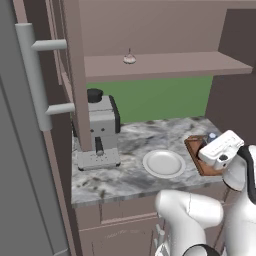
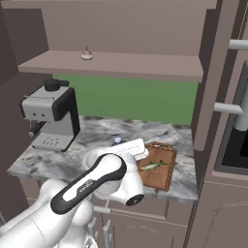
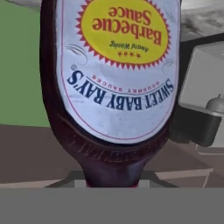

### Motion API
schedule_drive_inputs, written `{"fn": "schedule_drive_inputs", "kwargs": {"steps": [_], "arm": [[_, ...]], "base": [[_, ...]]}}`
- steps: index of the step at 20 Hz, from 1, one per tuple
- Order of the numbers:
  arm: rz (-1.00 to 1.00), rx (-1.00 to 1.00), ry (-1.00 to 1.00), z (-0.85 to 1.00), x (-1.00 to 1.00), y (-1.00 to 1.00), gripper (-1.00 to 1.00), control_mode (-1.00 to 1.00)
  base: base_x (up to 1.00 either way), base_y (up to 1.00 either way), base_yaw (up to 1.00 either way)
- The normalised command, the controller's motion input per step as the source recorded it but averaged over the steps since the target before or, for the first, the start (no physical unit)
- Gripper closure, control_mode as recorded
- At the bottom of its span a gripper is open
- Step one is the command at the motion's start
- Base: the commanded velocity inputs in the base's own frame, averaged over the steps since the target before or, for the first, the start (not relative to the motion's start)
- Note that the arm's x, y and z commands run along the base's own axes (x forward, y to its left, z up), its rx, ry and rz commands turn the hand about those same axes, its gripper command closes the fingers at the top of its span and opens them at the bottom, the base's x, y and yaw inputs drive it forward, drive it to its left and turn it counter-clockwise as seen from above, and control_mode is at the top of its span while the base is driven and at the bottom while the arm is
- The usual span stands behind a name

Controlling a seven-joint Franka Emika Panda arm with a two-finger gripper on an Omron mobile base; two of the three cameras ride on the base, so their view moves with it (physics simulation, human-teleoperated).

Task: Pick the fish from the plate and place it on the cutting board. Then pick the condiment bottle from the cabinet and place it next to the cutting board.

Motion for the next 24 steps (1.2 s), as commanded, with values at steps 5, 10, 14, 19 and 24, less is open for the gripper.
{"fn": "schedule_drive_inputs", "kwargs": {"steps": [5, 10, 14, 19, 24], "arm": [[0.02, 0.02, 0.32, -0.1, 0.0, 0.0, 1.0, -1.0], [0.03, 0.08, 0.32, -0.16, -0.01, 0.0, 1.0, -1.0], [0.03, 0.14, 0.26, -0.18, -0.07, 0.02, 1.0, -1.0], [0.03, 0.23, 0.11, -0.24, -0.04, 0.0, 1.0, -1.0], [0.02, 0.25, 0.0, -0.16, -0.06, 0.0, 1.0, -1.0]], "base": [[0.0, 0.0, 0.0], [0.0, 0.0, 0.0], [0.0, 0.0, 0.0], [0.0, 0.0, 0.0], [0.0, 0.0, 0.0]]}}
